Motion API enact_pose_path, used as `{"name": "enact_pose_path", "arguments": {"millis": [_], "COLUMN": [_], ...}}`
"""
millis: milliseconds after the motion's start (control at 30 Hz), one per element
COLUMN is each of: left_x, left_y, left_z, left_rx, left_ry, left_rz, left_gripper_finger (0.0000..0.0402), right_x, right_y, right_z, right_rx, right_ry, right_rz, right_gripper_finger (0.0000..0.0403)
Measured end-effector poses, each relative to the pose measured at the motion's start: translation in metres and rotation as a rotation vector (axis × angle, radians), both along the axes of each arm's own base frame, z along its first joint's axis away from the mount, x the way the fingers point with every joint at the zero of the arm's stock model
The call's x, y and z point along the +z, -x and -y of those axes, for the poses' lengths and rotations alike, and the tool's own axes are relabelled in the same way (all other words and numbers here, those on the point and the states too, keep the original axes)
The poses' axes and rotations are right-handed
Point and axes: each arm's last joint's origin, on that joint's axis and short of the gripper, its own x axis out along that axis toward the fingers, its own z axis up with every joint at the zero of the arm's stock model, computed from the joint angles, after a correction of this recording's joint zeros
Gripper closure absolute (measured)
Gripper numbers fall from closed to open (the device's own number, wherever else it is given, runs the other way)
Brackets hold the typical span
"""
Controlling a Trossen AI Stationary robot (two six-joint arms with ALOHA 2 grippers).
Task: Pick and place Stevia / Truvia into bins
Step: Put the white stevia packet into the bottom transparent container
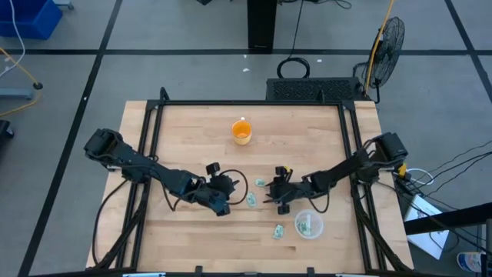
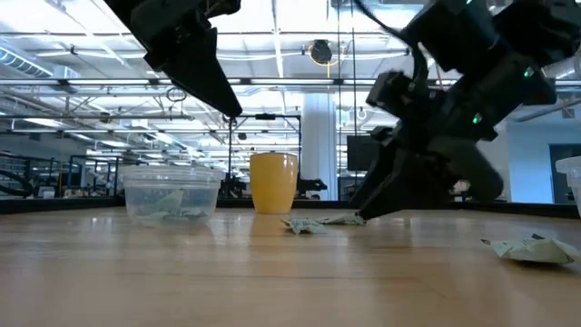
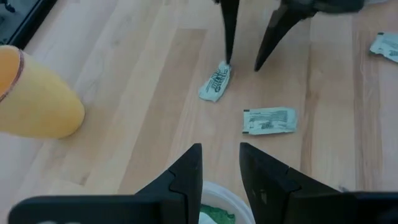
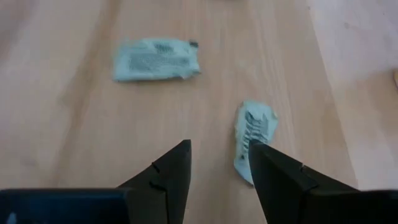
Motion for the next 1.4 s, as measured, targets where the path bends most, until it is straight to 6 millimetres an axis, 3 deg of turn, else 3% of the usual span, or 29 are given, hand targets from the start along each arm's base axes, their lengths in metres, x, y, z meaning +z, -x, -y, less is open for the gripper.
{"name": "enact_pose_path", "arguments": {"millis": [367, 500, 700, 833, 933, 1100, 1267, 1400], "left_x": [0.003, 0.004, 0.006, 0.006, 0.006, 0.006, 0.006, 0.006], "left_y": [-0.004, -0.005, -0.007, -0.007, -0.007, -0.007, -0.007, -0.007], "left_z": [0.002, 0.002, 0.003, 0.003, 0.003, 0.003, 0.003, 0.003], "left_rx": [0.004, 0.0, 0.002, 0.003, 0.004, 0.004, 0.0, 0.0], "left_ry": [0.026, 0.03, 0.043, 0.045, 0.047, 0.046, 0.042, 0.043], "left_rz": [0.056, 0.07, 0.096, 0.099, 0.1, 0.098, 0.093, 0.095], "left_gripper_finger": [0.0289, 0.0289, 0.0289, 0.0289, 0.0289, 0.0289, 0.0289, 0.0289], "right_x": [-0.009, -0.009, -0.009, -0.008, 0.008, 0.063, 0.113, 0.125], "right_y": [-0.004, -0.005, -0.006, -0.006, -0.004, 0.011, 0.047, 0.076], "right_z": [0.014, 0.018, 0.023, 0.02, 0.011, -0.015, -0.046, -0.059], "right_rx": [-0.024, -0.061, -0.102, -0.082, -0.037, 0.012, 0.075, 0.09], "right_ry": [0.031, 0.002, -0.01, 0.006, 0.009, -0.066, -0.226, -0.32], "right_rz": [-0.03, -0.028, -0.019, -0.005, 0.035, 0.159, 0.195, 0.147], "right_gripper_finger": [0.0267, 0.0304, 0.039, 0.0393, 0.0399, 0.04, 0.0401, 0.0401]}}
